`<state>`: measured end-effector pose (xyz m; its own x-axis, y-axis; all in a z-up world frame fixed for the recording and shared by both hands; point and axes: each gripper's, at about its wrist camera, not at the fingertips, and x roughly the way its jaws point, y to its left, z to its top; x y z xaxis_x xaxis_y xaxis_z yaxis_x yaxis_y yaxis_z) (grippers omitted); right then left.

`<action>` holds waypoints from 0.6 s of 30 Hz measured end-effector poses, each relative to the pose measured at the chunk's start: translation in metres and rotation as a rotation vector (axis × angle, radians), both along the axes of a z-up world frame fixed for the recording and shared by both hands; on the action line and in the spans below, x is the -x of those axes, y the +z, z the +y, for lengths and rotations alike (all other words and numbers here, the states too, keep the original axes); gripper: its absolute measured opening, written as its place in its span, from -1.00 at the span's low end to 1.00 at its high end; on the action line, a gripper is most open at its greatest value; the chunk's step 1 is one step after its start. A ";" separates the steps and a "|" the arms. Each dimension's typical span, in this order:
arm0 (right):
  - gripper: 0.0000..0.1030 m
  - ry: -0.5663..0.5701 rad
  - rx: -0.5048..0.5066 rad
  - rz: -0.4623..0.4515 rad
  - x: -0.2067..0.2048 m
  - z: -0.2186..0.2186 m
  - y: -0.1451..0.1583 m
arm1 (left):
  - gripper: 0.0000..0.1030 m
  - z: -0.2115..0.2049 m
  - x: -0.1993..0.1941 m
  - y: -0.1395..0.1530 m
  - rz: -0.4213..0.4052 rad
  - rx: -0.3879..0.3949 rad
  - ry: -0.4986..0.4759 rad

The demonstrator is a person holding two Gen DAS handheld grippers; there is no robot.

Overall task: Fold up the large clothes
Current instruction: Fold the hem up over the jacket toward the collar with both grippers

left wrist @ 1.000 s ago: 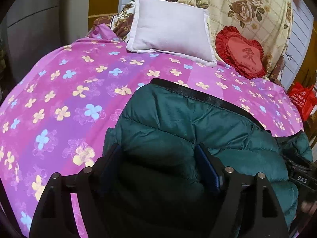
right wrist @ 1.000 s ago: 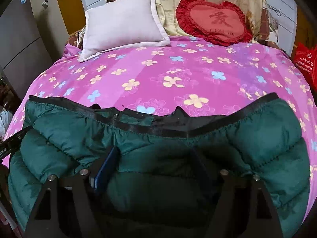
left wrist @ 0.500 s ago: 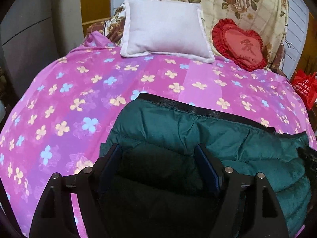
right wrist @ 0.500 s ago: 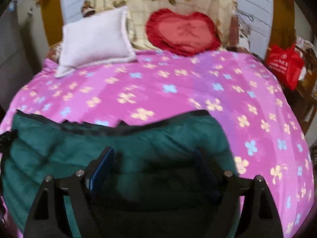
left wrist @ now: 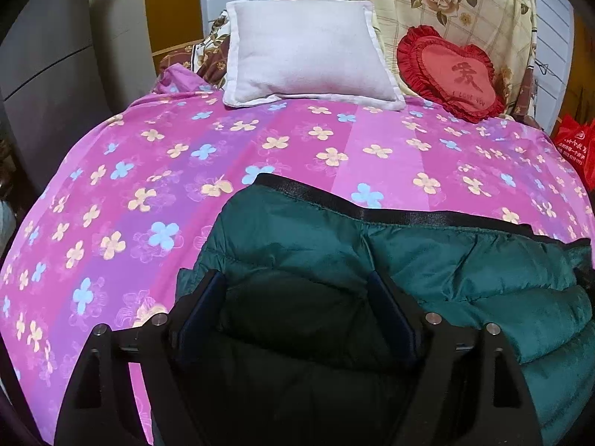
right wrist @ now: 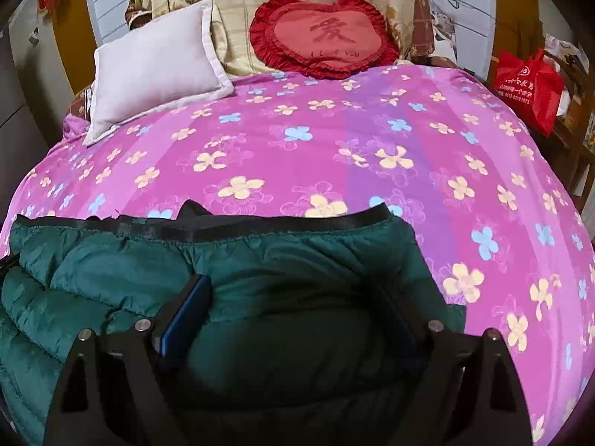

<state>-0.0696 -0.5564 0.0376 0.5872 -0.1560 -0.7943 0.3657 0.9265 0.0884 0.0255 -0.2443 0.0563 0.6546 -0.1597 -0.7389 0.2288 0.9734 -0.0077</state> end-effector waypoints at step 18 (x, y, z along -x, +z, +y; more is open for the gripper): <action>0.86 0.021 0.031 -0.116 0.048 0.025 0.002 | 0.22 0.007 0.005 -0.006 -0.043 0.054 0.007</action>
<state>-0.1176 -0.5315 0.0399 0.6782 -0.1665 -0.7157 0.3354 0.9368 0.0999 0.0209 -0.2372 0.0508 0.6865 -0.1938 -0.7008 0.2230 0.9735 -0.0507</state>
